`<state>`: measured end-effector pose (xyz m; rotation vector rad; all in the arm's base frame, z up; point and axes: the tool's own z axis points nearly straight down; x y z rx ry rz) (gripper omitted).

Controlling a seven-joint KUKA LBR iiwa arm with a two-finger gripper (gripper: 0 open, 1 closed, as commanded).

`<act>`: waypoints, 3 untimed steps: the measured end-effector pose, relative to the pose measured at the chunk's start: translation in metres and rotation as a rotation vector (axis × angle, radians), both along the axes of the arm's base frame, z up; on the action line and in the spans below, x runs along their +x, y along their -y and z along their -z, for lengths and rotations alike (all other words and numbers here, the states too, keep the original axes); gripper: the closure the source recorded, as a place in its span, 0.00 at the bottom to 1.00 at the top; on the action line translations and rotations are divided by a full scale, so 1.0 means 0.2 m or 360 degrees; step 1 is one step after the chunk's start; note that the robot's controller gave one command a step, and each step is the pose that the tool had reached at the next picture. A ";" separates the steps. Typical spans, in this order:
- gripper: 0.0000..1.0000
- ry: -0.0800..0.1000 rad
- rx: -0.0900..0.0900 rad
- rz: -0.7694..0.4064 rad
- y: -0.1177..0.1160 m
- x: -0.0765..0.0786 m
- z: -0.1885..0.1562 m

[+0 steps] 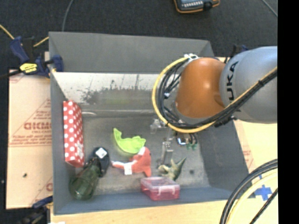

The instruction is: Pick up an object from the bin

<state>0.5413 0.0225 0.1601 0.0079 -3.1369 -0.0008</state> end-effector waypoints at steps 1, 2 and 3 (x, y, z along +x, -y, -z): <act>0.00 0.0013 0.0001 0.0001 0.00 0.01 -0.02; 0.00 0.0009 0.0002 0.0006 -0.25 0.21 0.44; 0.00 0.0037 0.0002 0.0263 -0.28 0.18 0.22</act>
Offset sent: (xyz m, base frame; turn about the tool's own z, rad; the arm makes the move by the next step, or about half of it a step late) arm 0.0412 0.0508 -0.0901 0.0063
